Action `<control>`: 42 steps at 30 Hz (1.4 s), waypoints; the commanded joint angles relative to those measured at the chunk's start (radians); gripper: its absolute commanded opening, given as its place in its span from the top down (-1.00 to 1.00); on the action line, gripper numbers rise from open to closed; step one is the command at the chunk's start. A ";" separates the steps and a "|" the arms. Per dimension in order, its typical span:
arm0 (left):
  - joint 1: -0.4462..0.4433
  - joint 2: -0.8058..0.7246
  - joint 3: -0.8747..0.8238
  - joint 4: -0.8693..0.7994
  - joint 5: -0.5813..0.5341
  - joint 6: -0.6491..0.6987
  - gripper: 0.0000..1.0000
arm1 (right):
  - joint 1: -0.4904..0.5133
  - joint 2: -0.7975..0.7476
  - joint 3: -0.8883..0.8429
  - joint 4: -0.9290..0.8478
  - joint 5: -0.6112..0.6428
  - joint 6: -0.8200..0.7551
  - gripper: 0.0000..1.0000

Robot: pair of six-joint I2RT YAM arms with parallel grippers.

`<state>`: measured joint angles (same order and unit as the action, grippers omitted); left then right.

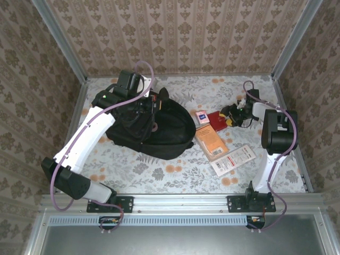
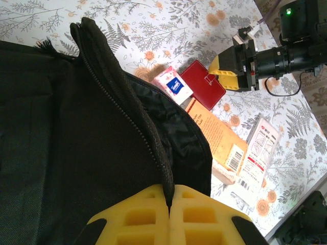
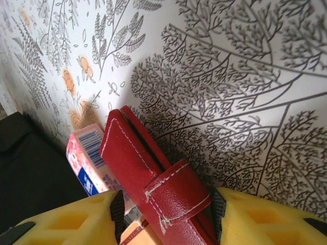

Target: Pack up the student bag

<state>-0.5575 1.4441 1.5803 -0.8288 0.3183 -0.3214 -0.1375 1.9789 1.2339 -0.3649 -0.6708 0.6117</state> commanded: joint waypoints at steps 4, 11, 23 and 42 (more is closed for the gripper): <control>-0.009 -0.037 0.012 0.034 0.017 0.003 1.00 | 0.029 -0.085 -0.054 0.037 -0.076 0.046 0.07; -0.009 -0.033 0.009 0.041 0.019 0.001 1.00 | 0.090 -0.094 -0.066 0.003 -0.035 0.015 0.16; -0.007 -0.024 0.009 0.040 0.016 0.009 1.00 | 0.115 -0.046 -0.047 -0.020 0.016 -0.021 0.74; 0.002 -0.045 0.038 0.027 -0.011 0.006 1.00 | 0.139 -0.315 0.006 -0.110 0.306 -0.065 1.00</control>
<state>-0.5556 1.4441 1.5806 -0.8291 0.3107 -0.3214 -0.0044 1.7454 1.2083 -0.4294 -0.4599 0.5667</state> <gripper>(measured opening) 0.048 0.059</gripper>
